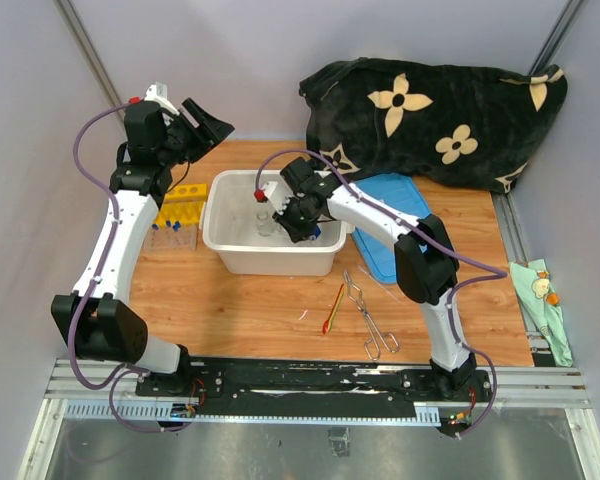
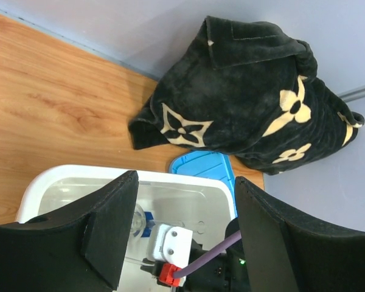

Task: Organize the chemistry lab equipment
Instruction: Place the chemistry item in the storage box.

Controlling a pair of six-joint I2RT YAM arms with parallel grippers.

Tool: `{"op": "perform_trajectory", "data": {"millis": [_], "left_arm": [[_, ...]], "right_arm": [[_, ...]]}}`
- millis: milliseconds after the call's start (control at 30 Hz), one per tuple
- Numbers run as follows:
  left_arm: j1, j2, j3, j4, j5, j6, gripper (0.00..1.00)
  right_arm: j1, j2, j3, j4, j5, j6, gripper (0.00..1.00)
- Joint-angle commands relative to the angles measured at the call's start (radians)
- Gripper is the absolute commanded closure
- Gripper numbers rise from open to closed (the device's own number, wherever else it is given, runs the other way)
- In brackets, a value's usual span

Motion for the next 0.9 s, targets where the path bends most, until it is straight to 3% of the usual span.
{"op": "perform_trajectory", "data": {"millis": [0, 467, 867], "left_arm": [[-0.004, -0.006, 0.022, 0.023, 0.026, 0.006, 0.31], [-0.004, -0.015, 0.005, 0.027, 0.027, 0.004, 0.32], [-0.004, -0.026, -0.008, 0.022, 0.022, 0.008, 0.31]], "right_arm": [[0.015, 0.027, -0.01, 0.007, 0.021, 0.024, 0.98], [0.015, 0.066, -0.002, 0.013, 0.072, 0.043, 0.98], [0.016, 0.064, -0.004, 0.014, 0.068, 0.05, 0.92]]}}
